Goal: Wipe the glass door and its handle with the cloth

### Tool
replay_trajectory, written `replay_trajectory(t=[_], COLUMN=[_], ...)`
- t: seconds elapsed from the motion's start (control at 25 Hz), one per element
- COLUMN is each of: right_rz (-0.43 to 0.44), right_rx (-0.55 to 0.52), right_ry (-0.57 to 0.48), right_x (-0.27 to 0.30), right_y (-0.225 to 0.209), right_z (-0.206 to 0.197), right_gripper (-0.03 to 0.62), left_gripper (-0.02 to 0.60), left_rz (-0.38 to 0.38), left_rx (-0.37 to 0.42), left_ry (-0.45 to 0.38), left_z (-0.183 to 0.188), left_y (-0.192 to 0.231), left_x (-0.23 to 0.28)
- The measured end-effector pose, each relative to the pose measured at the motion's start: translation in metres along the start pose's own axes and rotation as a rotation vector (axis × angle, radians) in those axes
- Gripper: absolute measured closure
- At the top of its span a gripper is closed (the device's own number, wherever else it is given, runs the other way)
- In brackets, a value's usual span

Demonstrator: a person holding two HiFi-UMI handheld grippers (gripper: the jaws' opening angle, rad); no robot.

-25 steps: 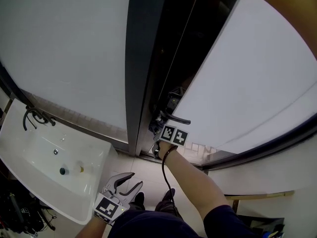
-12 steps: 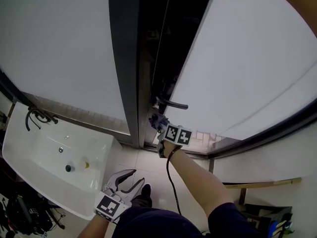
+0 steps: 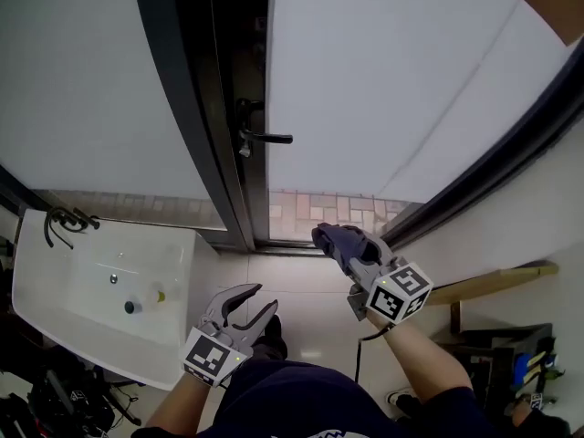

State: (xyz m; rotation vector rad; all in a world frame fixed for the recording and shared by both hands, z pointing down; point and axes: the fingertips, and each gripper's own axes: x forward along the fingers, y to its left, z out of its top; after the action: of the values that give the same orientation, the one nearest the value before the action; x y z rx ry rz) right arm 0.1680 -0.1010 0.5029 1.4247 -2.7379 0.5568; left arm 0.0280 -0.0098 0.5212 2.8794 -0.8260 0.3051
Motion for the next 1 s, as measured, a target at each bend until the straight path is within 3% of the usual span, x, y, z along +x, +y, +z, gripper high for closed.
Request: replay_trajectory(t=[0.24, 0.4, 0.64, 0.84, 1.0], right_rz=[-0.086, -0.137, -0.136, -0.09, -0.085], right_rx=[-0.089, -0.139, -0.246, -0.123, -0.127], right_ry=[-0.082, -0.105, -0.106, -0.129, -0.136], right_x=[-0.146, -0.207, -0.257, -0.269, -0.275], right_y=[0.03, 0.058, 0.104, 0.114, 0.12], right_z=[-0.002, -0.024, -0.044, -0.059, -0.06], right_gripper=[0.45, 0.45, 0.451, 0.45, 0.45], left_gripper=[0.436, 0.436, 0.436, 0.436, 0.436], left_rz=[-0.056, -0.08, -0.067, -0.056, -0.055], left_rx=[0.045, 0.058, 0.086, 0.083, 0.081], left_ry=[0.009, 0.019, 0.034, 0.036, 0.048], left_z=[-0.008, -0.012, -0.015, -0.012, -0.015], left_y=[-0.077, -0.121, -0.16, -0.184, -0.191], left_x=[-0.015, -0.03, -0.06, -0.073, -0.076])
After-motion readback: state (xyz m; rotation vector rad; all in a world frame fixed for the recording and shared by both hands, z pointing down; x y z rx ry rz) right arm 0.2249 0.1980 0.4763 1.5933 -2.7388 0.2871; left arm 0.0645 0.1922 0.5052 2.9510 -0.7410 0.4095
